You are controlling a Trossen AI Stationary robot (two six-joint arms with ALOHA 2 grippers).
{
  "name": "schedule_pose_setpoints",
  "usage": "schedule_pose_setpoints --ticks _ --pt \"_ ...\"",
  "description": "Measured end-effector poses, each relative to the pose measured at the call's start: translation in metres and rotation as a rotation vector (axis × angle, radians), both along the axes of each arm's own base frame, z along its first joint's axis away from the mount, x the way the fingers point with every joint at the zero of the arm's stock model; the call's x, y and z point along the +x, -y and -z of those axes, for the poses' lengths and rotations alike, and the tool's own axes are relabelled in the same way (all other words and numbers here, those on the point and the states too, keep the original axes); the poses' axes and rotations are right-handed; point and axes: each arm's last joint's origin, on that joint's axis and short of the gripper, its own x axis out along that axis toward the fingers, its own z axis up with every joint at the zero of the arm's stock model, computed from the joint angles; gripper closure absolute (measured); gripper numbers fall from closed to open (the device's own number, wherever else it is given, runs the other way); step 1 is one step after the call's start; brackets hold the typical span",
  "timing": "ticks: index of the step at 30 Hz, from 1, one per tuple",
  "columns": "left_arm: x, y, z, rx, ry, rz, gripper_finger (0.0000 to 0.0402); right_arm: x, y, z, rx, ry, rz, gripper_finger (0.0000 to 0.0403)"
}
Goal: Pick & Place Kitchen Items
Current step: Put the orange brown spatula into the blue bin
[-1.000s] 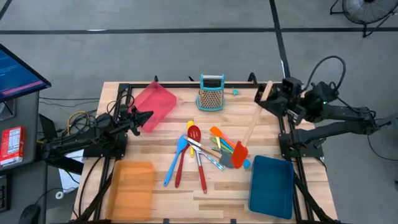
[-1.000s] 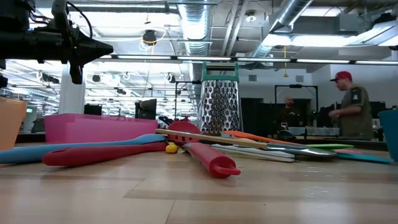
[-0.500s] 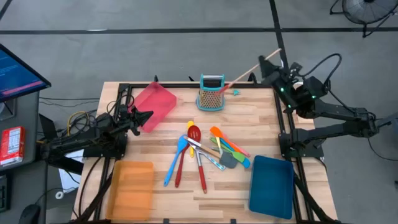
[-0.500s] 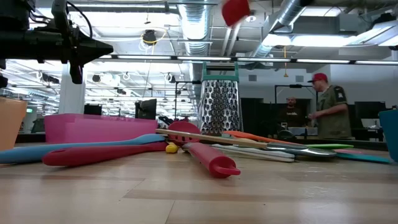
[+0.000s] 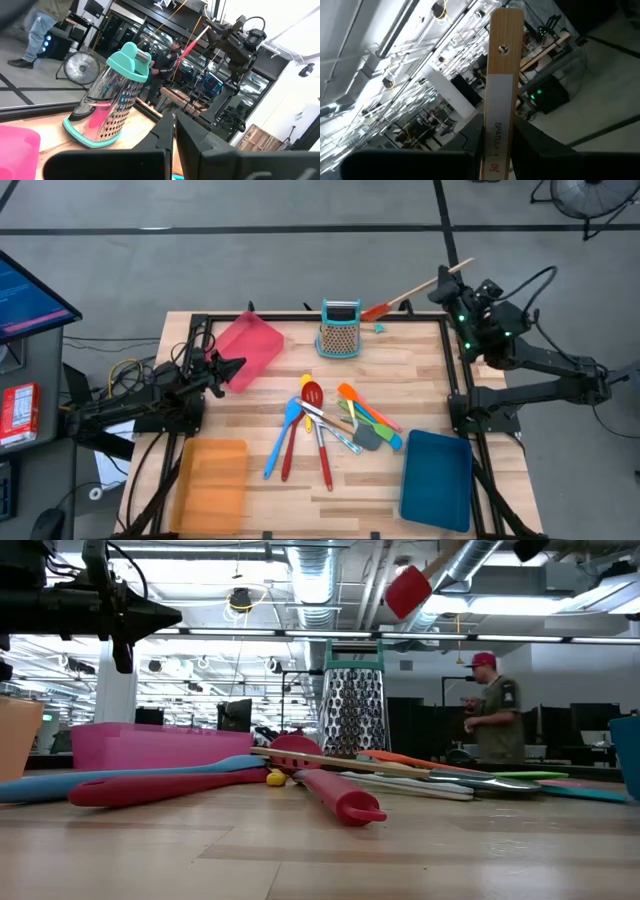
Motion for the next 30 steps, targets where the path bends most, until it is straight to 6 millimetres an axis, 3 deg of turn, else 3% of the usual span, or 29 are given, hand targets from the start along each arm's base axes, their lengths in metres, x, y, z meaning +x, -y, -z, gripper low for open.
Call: schedule_pose_setpoints --ticks 5,9,17,23,30 --pt "0.000 0.000 0.000 0.000 0.001 0.000 0.0399 -0.016 -0.010 0.002 0.089 -0.155 -0.176 0.0341" --pt "0.000 0.000 0.000 0.000 0.001 0.000 0.0399 -0.031 -0.017 0.005 0.322 -0.201 -0.378 0.0341" --pt "0.000 0.000 -0.001 0.002 0.006 0.000 0.0399 -0.028 -0.034 0.029 0.874 -0.454 -0.718 0.0341" --pt "0.000 0.000 -0.001 0.002 0.007 0.000 0.0399 -0.011 -0.060 0.054 1.030 -0.624 -0.700 0.0341" --pt "0.000 0.000 -0.001 0.003 0.009 0.000 0.0399 -0.014 -0.099 0.104 1.190 -0.759 -0.577 0.0341"
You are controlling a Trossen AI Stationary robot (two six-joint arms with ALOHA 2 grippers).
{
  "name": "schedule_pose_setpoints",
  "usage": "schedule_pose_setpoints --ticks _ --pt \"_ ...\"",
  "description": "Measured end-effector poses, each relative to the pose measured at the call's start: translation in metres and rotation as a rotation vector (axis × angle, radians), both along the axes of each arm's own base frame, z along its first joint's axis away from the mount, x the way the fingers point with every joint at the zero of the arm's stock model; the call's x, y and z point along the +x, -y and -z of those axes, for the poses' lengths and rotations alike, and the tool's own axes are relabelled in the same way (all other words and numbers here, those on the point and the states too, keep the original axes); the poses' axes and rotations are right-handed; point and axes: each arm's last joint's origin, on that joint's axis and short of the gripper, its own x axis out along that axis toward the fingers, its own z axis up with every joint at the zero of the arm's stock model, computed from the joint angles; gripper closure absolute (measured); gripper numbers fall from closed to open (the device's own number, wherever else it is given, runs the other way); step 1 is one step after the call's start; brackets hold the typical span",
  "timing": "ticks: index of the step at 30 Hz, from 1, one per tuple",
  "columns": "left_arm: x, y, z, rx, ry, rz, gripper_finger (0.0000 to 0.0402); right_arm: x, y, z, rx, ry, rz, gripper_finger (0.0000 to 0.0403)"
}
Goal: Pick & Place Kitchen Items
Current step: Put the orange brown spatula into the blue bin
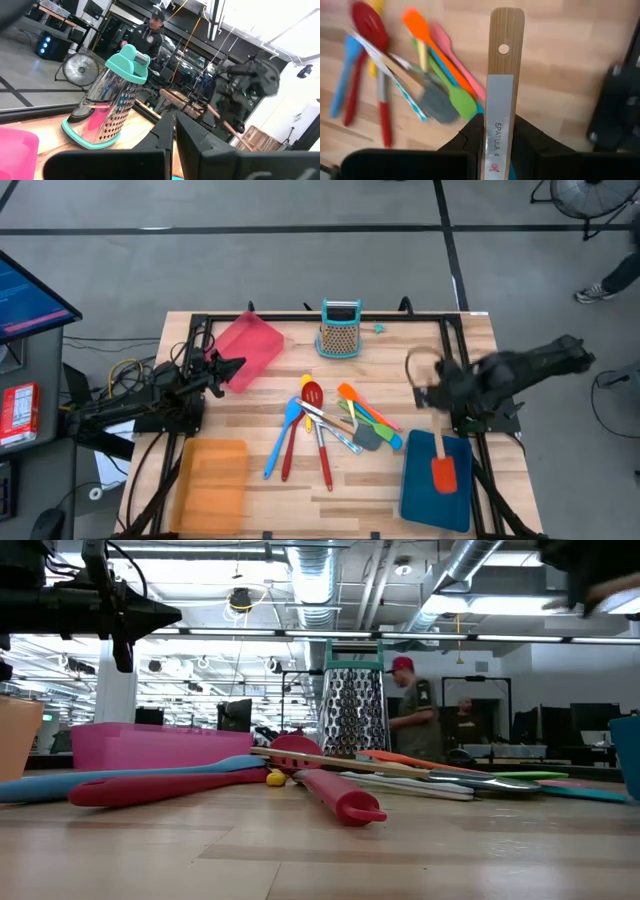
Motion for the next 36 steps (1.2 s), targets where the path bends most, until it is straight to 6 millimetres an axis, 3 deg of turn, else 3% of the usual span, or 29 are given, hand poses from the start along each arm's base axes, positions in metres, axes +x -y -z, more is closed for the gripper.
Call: schedule_pose_setpoints --ticks 6,11,14,22,36 --pt "0.000 0.000 -0.001 0.002 0.006 0.000 0.0399 -0.001 -0.032 0.039 -0.081 -0.057 -0.086 0.0341" --pt "0.000 0.000 -0.001 0.002 0.008 0.000 0.0399 0.004 -0.051 0.059 -0.254 -0.034 -0.165 0.0341" --pt "0.000 0.000 -0.001 0.003 0.010 0.000 0.0399 0.009 -0.061 0.068 -0.270 0.000 -0.156 0.0341" --pt "0.000 0.000 -0.001 0.004 0.013 0.000 0.0399 0.009 -0.084 0.082 -0.231 0.013 -0.112 0.0341" --pt "0.000 0.000 -0.002 0.005 0.017 0.000 0.0399 0.014 -0.102 0.104 -0.209 -0.098 -0.135 0.0341"
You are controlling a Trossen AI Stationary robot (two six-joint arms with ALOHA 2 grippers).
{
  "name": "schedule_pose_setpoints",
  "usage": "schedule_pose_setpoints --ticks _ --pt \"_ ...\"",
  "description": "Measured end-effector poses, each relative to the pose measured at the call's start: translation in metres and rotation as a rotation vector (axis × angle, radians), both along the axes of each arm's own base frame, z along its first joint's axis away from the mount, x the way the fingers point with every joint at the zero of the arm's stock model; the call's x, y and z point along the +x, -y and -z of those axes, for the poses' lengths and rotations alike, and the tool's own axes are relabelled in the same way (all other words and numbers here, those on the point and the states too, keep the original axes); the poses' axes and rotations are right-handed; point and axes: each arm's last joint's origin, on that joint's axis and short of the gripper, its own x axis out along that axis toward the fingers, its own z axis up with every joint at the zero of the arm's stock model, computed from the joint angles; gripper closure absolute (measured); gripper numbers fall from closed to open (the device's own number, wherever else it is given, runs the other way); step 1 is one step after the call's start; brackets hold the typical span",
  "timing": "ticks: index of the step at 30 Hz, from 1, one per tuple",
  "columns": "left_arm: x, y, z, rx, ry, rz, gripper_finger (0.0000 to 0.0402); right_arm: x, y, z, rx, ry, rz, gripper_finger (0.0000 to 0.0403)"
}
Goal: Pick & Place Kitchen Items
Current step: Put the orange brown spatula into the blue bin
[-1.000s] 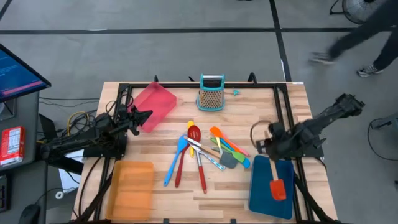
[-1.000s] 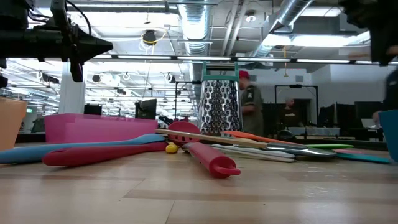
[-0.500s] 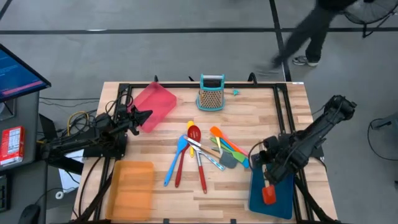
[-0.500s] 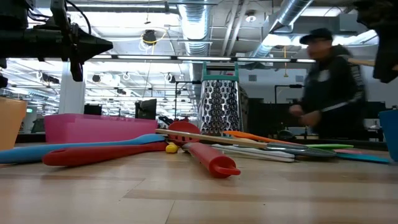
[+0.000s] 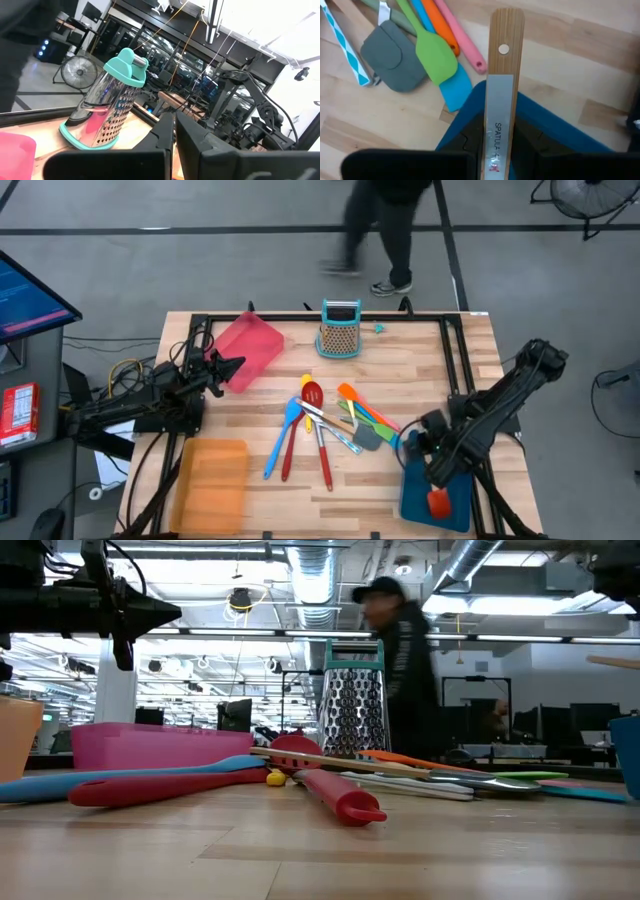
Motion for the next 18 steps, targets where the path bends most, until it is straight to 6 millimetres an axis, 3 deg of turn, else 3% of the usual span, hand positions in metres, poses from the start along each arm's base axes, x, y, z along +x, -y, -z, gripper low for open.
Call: schedule_pose_setpoints --ticks 18 --pt "-0.0001 0.0000 -0.0003 0.001 0.003 0.000 0.0399 0.0009 -0.0017 0.0048 -0.009 -0.041 -0.004 0.0317"
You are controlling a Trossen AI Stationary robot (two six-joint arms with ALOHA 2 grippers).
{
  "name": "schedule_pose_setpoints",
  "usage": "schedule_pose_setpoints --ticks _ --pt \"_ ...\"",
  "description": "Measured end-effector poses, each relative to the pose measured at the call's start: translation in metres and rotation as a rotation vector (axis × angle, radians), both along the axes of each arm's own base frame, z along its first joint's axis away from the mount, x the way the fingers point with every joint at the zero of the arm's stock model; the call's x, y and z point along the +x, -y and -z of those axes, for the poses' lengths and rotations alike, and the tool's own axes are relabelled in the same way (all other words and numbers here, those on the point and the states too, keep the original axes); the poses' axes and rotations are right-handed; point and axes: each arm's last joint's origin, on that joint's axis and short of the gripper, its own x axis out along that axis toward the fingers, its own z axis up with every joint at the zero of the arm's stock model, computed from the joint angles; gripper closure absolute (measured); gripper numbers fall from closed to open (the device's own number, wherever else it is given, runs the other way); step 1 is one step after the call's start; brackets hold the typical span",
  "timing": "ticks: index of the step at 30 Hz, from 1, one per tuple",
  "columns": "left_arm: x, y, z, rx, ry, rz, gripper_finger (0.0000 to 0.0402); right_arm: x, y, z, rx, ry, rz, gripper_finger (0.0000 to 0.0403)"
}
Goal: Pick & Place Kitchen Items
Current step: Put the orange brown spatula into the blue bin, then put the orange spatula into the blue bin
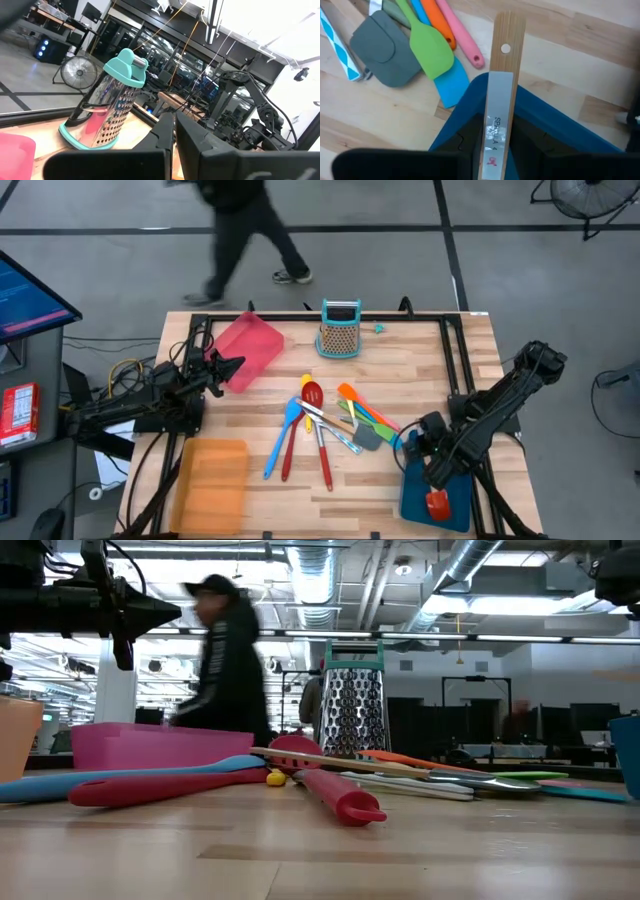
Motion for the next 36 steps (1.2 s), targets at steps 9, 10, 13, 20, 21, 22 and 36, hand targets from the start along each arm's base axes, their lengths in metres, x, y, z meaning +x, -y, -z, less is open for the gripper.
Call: schedule_pose_setpoints --ticks 9,10,13,20,21,22,36 --pt "0.000 0.000 0.000 0.000 -0.001 0.000 0.0399 -0.001 0.000 0.000 0.011 -0.045 -0.021 0.0310" --pt "0.000 0.000 0.000 0.000 0.000 0.000 0.0399 -0.001 0.000 0.000 0.016 -0.051 -0.021 0.0304" --pt "0.000 0.000 0.000 0.000 0.000 0.000 0.0399 -0.001 0.000 0.000 0.021 -0.049 -0.021 0.0273" --pt "0.000 0.000 0.000 0.000 0.000 0.000 0.0399 -0.002 0.003 -0.008 0.023 -0.020 -0.020 0.0190" --pt "0.000 0.000 0.000 0.000 0.000 0.000 0.0399 -0.001 0.006 -0.015 0.029 -0.003 -0.026 0.0183" --pt "0.000 0.000 0.000 0.000 0.000 0.000 0.0399 0.000 0.010 -0.024 0.036 0.010 -0.034 0.0176" --pt "0.000 0.000 0.000 0.000 -0.001 0.000 0.0399 0.049 0.126 -0.104 -0.098 -0.021 -0.328 0.0174"
